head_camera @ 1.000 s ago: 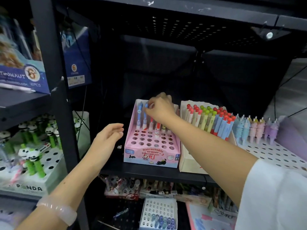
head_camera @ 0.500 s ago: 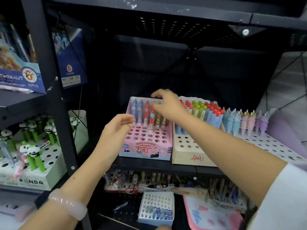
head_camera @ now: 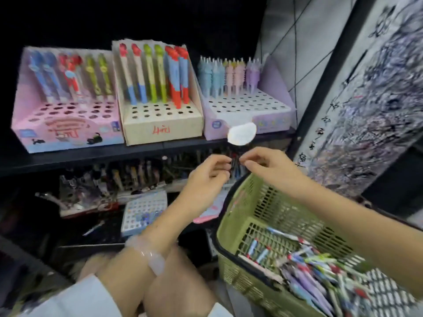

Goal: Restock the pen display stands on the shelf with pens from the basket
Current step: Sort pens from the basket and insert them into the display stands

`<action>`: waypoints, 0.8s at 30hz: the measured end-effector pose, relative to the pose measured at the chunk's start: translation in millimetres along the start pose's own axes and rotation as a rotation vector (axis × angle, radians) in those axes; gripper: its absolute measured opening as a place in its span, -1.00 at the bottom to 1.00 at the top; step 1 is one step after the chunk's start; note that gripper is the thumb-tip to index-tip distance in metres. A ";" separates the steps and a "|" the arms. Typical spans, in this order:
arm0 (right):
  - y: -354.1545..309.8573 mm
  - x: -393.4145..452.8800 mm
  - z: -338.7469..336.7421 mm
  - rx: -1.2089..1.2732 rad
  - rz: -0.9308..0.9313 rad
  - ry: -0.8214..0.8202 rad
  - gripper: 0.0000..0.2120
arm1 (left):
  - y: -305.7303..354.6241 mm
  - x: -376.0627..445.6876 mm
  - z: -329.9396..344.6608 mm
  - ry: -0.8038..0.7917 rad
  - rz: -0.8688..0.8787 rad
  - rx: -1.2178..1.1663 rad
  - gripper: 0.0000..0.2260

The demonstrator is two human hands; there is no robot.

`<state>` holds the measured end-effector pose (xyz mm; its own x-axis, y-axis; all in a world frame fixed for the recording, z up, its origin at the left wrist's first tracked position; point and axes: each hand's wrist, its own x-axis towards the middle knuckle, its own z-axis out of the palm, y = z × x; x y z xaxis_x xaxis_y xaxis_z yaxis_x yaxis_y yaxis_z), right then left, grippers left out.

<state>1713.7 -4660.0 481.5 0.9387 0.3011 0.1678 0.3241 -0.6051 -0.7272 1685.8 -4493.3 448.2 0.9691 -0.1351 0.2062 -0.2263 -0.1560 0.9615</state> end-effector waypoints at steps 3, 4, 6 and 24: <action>72.8 -32.5 5.8 -0.124 0.191 -0.089 -0.83 | -28.5 -7.4 44.1 -0.188 -0.050 0.126 -0.79; 95.9 -42.0 10.2 -0.185 0.257 -0.163 -0.79 | -38.5 -10.6 53.8 -0.250 -0.049 0.217 -0.79; 138.5 -61.4 21.5 -0.300 0.378 -0.349 -0.72 | -53.8 -17.1 65.0 -0.352 -0.050 0.383 -0.76; 225.7 -116.0 77.8 -0.407 0.549 -1.145 -0.05 | -60.9 -26.7 70.3 -0.385 -0.009 0.586 -0.75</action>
<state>1668.8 -4774.1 246.1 0.3955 0.2728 -0.8770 0.1378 -0.9617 -0.2369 1666.8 -4549.0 371.3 0.8920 -0.4517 0.0156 -0.3390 -0.6459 0.6840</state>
